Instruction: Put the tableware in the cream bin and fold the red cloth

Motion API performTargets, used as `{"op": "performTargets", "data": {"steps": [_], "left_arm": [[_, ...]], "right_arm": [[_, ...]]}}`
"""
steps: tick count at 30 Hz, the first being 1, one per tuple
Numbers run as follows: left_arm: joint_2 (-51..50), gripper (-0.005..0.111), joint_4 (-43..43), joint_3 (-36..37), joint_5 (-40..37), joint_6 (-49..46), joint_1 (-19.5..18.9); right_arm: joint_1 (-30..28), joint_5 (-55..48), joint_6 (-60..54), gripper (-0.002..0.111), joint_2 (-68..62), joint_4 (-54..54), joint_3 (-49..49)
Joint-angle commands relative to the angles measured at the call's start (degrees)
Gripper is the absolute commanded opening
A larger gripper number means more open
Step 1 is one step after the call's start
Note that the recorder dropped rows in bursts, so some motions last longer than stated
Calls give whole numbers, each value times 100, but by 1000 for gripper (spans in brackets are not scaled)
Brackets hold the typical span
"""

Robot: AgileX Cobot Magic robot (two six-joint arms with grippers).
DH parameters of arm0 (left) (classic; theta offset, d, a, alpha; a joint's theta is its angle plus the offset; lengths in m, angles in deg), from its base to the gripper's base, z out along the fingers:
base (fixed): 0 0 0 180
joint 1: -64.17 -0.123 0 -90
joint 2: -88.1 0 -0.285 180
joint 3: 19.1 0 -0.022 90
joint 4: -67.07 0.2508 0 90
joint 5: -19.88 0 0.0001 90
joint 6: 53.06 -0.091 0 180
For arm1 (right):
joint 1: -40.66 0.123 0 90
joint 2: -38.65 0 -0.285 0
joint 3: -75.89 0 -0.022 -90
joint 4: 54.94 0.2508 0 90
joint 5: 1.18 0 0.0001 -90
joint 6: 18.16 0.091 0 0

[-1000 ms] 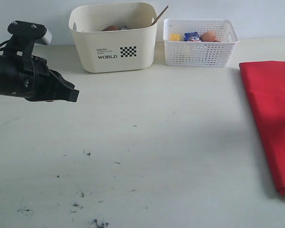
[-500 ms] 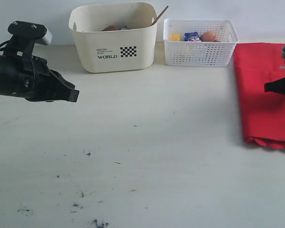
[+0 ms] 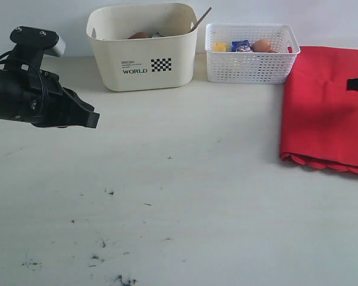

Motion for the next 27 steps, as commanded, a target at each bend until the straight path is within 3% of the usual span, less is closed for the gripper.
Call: {"op": "performTargets", "data": {"steps": [1,7,17,27], "left_arm": [[43,2,-46,22,7,25,-6],[43,2,-46,22,7,25,-6],[43,2,-46,22,7,25,-6],[43,2,-46,22,74,25,-6]], "right_arm": [[-342,126,-167,0,-95,428,44],[-549,643,-167,0,-632,428,312],[-549,2900,-283,0,-1069,284,1342],[-563,3036,545,0,258,-377,965]]}}
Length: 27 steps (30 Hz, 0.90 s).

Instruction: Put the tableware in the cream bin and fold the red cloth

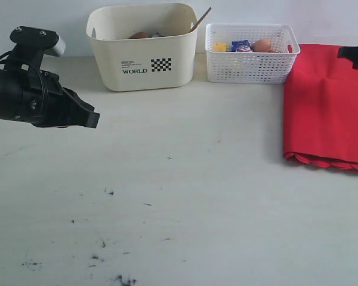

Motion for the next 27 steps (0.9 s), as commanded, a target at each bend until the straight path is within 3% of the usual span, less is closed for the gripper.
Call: {"op": "performTargets", "data": {"steps": [1,13,21,27], "left_arm": [[43,2,-31,22,116,25,-6],[554,2,-139,364,484,38,-6],[2284,2,-633,1390,1319,38,-6],[3832,2,-885,2231,1699,184,-6]], "right_arm": [[-21,111,476,0,879,-372,-328],[-6,62,508,0,3770,-7,-2335],[-6,304,-369,0,5849,1162,-4138],[-6,1493,-1141,0,7514,1871,-5352]]}}
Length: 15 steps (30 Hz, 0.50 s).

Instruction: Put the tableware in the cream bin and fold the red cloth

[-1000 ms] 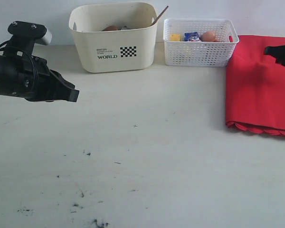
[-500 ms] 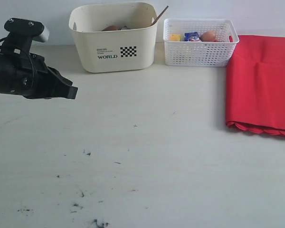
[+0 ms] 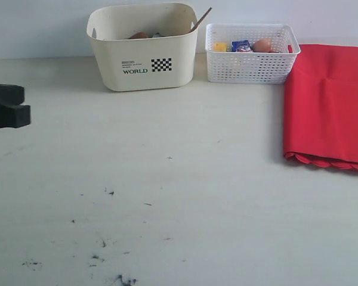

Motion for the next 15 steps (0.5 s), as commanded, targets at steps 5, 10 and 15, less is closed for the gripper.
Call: {"op": "performTargets", "data": {"steps": [5,10,15], "left_arm": [[2043,2,-162,955,601,565,-6],[2722,2,-139,1016,568,566,-6],[2964,2,-139,1016,568,566,-6]], "right_arm": [[4,2326,-482,0,2059,79,-1318],[4,3024,-455,0,2816,17,-1418],[4,3067,-455,0,3246,17,-1418]]}}
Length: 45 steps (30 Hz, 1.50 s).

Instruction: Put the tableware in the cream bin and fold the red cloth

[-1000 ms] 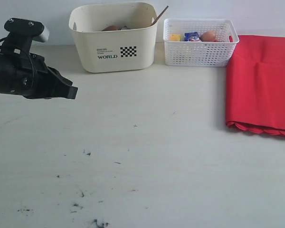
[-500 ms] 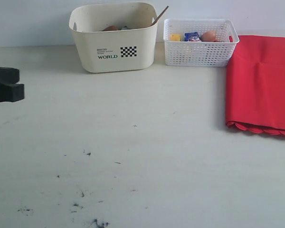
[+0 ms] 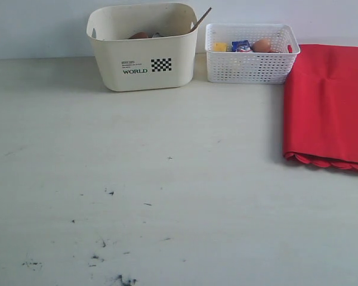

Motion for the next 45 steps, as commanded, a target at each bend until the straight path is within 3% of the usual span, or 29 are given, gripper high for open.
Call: {"op": "performTargets", "data": {"steps": [1,10,13,22,29,31,34,36,37,45], "left_arm": [[156,2,-26,22,36,53,-6],[481,2,85,91,50,-80,-43],[1181,2,299,326,50,-95,-332],[2689,2,313,1092,235,-95,-1856],[2677,2,447,1126,243,55,-1939],[2672,2,1473,1242,228,953,-1939],[2672,2,4259,1597,531,3677,-1939],[2672,2,5825,1775,1127,5417,-1939],[2672,2,6283,1775,1225,5795,-1939],[2727,2,6396,1775,412,5925,-1950]], "right_arm": [[4,97,-40,0,303,-24,-39],[4,108,-40,0,332,-24,-39],[4,68,-40,0,332,-24,-39],[4,68,-40,0,332,-24,-39],[4,68,-40,0,332,-24,-39],[4,68,-40,0,332,-24,-39],[4,68,-40,0,332,-24,-39],[4,68,-40,0,332,-24,-39],[4,68,-40,0,332,-24,-39],[4,91,-40,0,332,-24,-39]]}}
